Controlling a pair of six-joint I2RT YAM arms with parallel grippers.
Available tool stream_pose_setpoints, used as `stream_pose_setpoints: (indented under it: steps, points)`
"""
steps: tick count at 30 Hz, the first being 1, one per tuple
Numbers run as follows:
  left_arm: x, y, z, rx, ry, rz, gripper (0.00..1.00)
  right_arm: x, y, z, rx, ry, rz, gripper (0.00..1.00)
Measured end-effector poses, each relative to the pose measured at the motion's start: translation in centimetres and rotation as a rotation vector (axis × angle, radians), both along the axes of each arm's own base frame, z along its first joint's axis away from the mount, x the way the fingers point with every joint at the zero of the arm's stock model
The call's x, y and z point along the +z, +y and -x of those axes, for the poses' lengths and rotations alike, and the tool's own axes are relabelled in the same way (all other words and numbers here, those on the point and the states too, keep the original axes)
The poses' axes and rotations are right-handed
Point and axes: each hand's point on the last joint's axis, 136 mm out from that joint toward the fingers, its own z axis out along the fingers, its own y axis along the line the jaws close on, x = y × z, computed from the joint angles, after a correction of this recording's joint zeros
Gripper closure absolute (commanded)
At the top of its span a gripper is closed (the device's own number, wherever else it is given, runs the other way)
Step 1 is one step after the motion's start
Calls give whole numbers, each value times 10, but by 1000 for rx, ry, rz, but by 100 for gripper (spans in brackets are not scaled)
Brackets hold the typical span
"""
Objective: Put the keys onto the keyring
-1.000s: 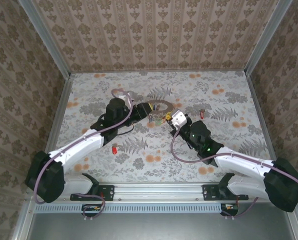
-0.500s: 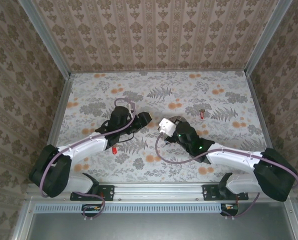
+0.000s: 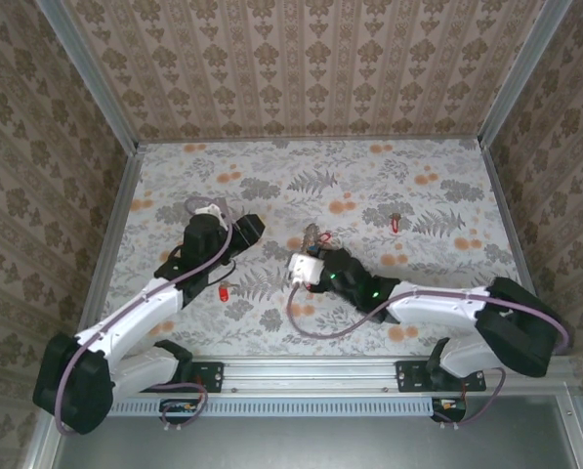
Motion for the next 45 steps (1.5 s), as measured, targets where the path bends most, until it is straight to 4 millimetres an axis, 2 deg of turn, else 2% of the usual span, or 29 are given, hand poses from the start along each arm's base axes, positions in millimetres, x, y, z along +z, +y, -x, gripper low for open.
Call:
stream_pose_setpoints:
  steps: [3, 5, 12, 22, 29, 32, 35, 40, 45]
  points:
    - [17, -4, 1, -57, -113, -35, 46, 23, -17, -7, 6, 78, -188, 100]
    - [26, -10, 2, -114, -197, -57, 46, 32, -19, -4, 51, 134, -273, 100]
    - [43, -39, 23, -405, -483, -174, 47, 25, -15, 13, 201, 309, -396, 100]
    - [23, -70, 58, -775, -615, -201, 53, 16, -15, 18, 314, 419, -481, 100]
    - [27, -84, 82, -995, -747, -216, 65, 17, -17, 26, 385, 429, -475, 100]
    - [18, -89, 96, -1083, -793, -233, 64, 11, -18, 31, 408, 441, -450, 100]
    - [6, -95, 107, -1150, -811, -253, 68, 7, -19, 34, 428, 447, -432, 100]
    - [-5, -103, 109, -1178, -844, -294, 68, 9, -19, 33, 451, 455, -421, 100]
    - [-6, -109, 106, -1166, -901, -345, 67, 16, -14, 33, 497, 453, -416, 100]
